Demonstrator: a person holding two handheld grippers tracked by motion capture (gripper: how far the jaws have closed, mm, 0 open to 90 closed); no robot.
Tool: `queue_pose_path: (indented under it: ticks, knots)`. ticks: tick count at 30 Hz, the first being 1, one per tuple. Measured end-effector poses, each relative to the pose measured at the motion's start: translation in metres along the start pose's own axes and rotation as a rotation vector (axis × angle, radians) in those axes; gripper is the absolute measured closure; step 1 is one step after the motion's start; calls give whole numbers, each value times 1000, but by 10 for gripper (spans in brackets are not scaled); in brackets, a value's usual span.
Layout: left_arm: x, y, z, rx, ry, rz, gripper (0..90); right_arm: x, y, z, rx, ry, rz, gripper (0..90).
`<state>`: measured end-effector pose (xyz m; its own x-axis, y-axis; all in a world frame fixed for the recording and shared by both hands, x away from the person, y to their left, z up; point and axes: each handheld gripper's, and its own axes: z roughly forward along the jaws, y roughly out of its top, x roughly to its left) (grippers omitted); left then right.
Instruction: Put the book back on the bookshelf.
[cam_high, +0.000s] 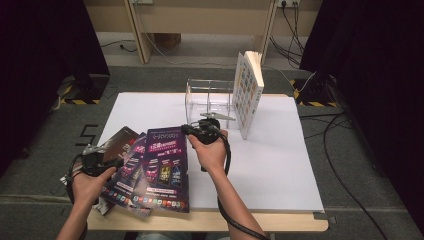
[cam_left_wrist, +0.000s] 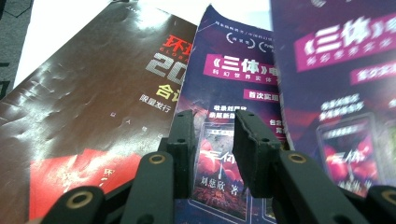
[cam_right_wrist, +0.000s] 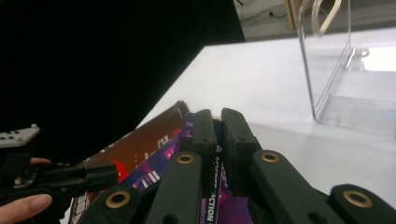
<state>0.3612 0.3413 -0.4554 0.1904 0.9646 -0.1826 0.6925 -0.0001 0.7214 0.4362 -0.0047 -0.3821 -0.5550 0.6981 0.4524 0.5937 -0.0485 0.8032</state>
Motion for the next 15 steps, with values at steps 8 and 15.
queue_pose_path:
  ticks: [8, 15]
  knots:
    - [-2, -2, 1, -2, -2, -4, 688, 3, 20, -26, -90, -41, -70, 853]
    - [-3, -3, 3, 1, -5, -5, 693, 3, 40, -51, -166, -78, -113, 854]
